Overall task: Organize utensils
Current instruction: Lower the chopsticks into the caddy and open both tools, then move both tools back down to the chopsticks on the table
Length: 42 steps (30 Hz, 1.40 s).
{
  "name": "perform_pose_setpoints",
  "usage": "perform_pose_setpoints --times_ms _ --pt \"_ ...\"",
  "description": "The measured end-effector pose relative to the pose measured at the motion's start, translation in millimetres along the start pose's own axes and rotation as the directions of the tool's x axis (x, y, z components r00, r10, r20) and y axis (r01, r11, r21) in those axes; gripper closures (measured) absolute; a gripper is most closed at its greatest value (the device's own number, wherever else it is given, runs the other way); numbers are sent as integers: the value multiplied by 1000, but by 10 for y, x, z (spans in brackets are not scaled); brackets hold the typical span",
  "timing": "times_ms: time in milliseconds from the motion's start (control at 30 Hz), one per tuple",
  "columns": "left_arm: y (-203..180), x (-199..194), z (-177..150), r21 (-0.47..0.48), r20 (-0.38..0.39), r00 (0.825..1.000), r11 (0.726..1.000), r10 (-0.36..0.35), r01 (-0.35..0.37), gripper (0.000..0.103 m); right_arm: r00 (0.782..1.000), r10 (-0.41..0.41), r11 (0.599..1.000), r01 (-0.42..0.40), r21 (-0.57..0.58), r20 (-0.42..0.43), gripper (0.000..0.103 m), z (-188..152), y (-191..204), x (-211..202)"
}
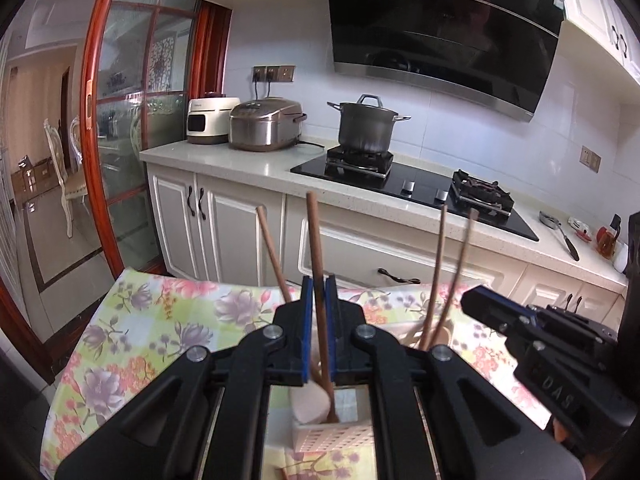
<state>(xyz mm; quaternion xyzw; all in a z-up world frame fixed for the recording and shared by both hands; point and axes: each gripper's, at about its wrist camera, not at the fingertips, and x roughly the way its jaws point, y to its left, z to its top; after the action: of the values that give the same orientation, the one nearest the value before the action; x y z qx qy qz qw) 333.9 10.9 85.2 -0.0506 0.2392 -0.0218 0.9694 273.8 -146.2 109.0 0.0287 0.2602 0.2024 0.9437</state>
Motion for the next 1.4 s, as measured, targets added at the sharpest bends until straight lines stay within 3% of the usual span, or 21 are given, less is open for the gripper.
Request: perform_pose_setpoints --times_ms 100,167,367,433,567,700,1033,1400 --pt "60 -55 -25 -4 3 1000 1000 8 -8 92 1000 -10 1000 10 -6 3 82 -26 3 -44" --pt "69 -116 -34 -2 11 1000 1000 18 -18 76 1000 -6 1000 6 2 12 72 -29 -18 -112" --pt "119 -509 -210 9 68 996 998 66 -66 34 999 -5 1000 4 15 49 67 -180 -25 -461" --pt "126 -622 -315 16 77 994 996 82 -84 24 999 -2 1000 1 20 52 59 -299 -6 -580" --pt "129 -825 -633 44 81 990 992 112 -116 9 1000 8 1000 -9 25 30 53 -591 41 -760" --pt "156 -927 -998 62 37 992 991 117 -120 5 1000 8 999 -8 49 6 43 -938 72 -871" --pt "234 -994 -1788 37 -57 989 991 133 -131 5 991 -31 996 42 82 -131 40 -1730 142 -729" --pt "202 -981 -2061 78 -89 985 987 145 -138 5 961 -78 986 114 123 -266 43 -2033 133 -371"
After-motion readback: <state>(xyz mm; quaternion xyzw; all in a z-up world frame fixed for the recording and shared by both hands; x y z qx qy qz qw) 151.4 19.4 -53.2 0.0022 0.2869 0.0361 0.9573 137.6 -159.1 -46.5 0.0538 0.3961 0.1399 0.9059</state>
